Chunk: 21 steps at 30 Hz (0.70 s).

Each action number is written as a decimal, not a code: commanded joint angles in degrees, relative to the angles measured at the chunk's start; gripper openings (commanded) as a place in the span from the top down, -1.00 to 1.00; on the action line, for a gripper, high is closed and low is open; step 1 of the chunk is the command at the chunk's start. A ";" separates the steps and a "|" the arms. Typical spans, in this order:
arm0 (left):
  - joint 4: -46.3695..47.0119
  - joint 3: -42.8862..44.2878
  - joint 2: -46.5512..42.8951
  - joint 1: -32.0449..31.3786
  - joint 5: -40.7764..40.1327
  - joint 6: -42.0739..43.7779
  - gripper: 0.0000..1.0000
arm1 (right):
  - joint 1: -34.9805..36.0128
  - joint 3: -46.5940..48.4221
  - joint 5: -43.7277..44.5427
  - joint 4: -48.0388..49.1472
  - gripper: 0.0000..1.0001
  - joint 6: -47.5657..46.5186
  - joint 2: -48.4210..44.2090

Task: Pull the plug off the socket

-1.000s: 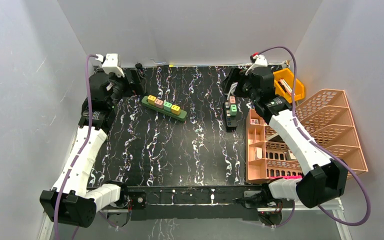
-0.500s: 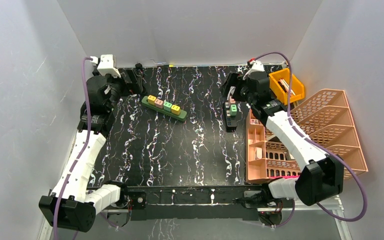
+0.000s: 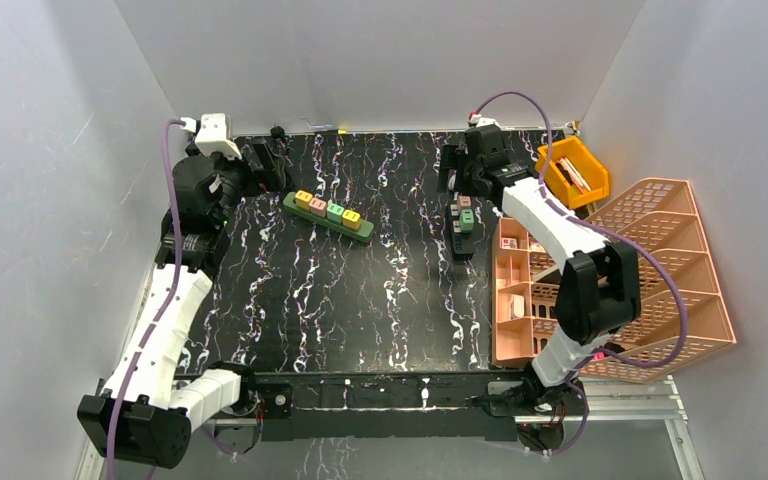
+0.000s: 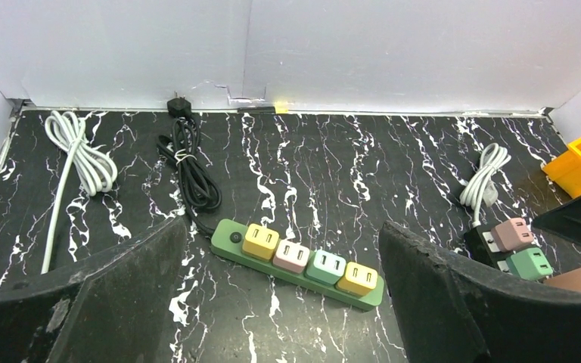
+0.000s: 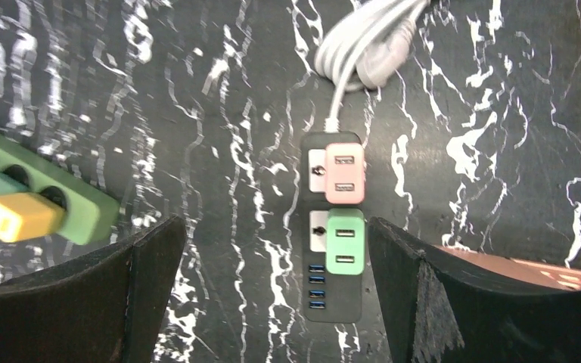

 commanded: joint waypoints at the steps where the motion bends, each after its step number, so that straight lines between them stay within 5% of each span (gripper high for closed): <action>1: 1.23 0.13 -1.11 -0.13 1.58 -0.01 -0.97 | 0.02 3.73 2.71 -4.62 -0.97 -2.15 3.29; 9: 6.39 -2.57 -2.56 -0.17 5.02 4.46 -0.97 | 0.07 4.10 6.88 -5.66 -0.97 -3.08 9.11; 14: 7.24 -2.63 -2.54 -0.14 15.50 6.94 -0.97 | -0.04 4.66 6.99 -6.74 -0.97 -2.77 12.71; 21: -22.08 11.99 9.53 1.39 53.40 23.39 -0.97 | -0.05 3.97 6.29 -7.22 -0.87 -1.05 14.82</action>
